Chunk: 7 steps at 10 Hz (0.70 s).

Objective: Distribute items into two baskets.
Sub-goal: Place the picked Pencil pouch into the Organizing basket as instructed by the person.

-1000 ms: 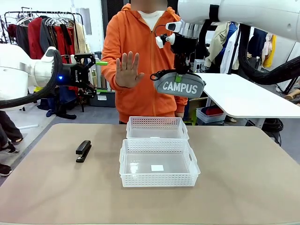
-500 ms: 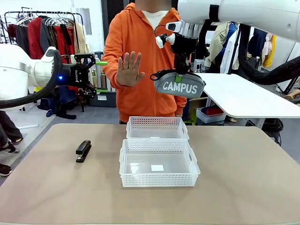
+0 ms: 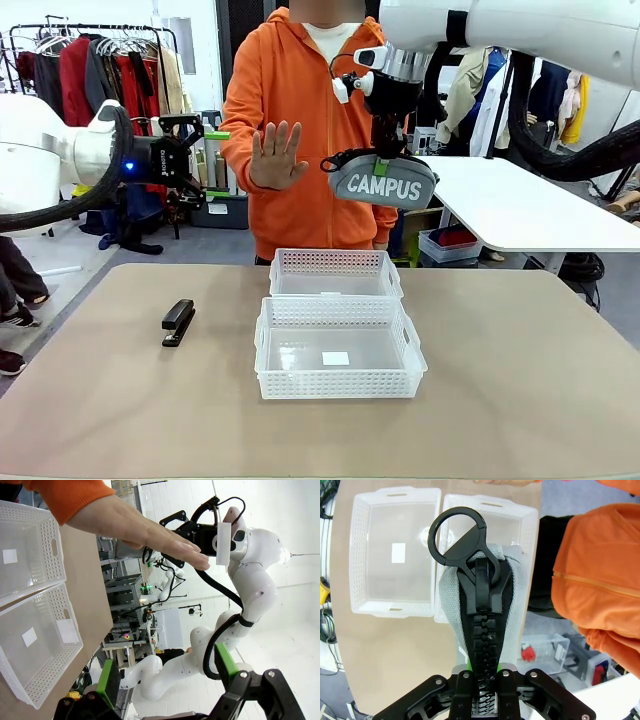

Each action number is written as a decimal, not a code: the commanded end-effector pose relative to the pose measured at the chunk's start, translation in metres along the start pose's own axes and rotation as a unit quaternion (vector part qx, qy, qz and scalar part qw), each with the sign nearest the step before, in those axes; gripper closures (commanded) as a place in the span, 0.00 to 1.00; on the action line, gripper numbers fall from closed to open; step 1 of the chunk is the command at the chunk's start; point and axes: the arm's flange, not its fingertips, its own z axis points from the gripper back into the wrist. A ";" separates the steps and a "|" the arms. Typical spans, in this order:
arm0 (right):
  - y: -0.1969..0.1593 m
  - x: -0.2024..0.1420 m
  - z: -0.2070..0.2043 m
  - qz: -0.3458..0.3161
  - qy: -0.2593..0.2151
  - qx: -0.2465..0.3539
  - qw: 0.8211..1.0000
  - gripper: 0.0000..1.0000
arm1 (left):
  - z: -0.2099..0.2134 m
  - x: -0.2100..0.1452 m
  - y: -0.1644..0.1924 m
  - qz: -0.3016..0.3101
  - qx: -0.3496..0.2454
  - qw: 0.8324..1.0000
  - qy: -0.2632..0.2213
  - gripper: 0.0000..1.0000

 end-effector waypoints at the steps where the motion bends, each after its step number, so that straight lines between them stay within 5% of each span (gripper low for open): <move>1: 0.000 0.000 0.002 0.000 -0.001 -0.002 1.000 1.00 | 0.001 -0.001 -0.002 0.000 -0.001 1.000 -0.002 0.00; 7: 0.000 0.000 0.002 0.000 -0.001 -0.002 1.000 1.00 | 0.001 -0.001 -0.002 0.000 -0.001 1.000 -0.002 0.00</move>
